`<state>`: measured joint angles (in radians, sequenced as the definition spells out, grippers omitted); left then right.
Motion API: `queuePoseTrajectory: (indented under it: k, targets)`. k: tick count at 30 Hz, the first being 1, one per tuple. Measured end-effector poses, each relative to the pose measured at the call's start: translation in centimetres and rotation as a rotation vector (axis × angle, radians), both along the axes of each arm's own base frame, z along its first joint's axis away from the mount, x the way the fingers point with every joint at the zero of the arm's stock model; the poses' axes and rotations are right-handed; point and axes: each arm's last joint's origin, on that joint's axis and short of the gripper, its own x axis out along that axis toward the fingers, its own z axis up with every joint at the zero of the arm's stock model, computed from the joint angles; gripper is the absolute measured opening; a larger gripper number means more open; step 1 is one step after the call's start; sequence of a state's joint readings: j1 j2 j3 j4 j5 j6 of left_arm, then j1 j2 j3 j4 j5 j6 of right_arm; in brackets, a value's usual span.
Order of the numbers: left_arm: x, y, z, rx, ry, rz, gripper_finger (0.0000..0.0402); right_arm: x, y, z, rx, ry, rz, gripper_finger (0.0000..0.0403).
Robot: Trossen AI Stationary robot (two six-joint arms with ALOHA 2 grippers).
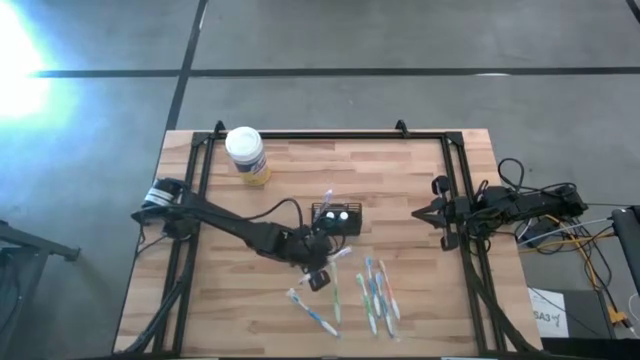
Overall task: Pick & Place toothbrushing station
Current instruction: Put the purple toothbrush into the wire organizer
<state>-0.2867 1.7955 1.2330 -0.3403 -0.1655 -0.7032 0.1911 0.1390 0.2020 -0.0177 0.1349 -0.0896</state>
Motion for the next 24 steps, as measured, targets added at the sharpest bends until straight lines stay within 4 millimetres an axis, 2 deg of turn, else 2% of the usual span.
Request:
queuePoseTrajectory:
  k: [8,17,20,24]
  targets:
    - [-0.8,0.3,-1.2,0.035,0.085,-0.059,0.0008,0.0,0.0,0.0,-0.011,-0.001,-0.001,0.0013]
    - [-1.0,0.7,-1.4,0.061,0.117,-0.076,0.0014,0.0,0.0,0.0,-0.009,-0.001,0.000,0.0013]
    - [-1.1,0.8,-1.4,0.064,0.132,-0.088,0.0036,0.0,0.0,0.0,-0.009,0.000,0.000,0.0013]
    - [-1.2,1.1,-1.5,0.061,0.159,-0.087,0.0086,0.0,0.0,0.0,-0.008,0.000,0.000,0.0013]
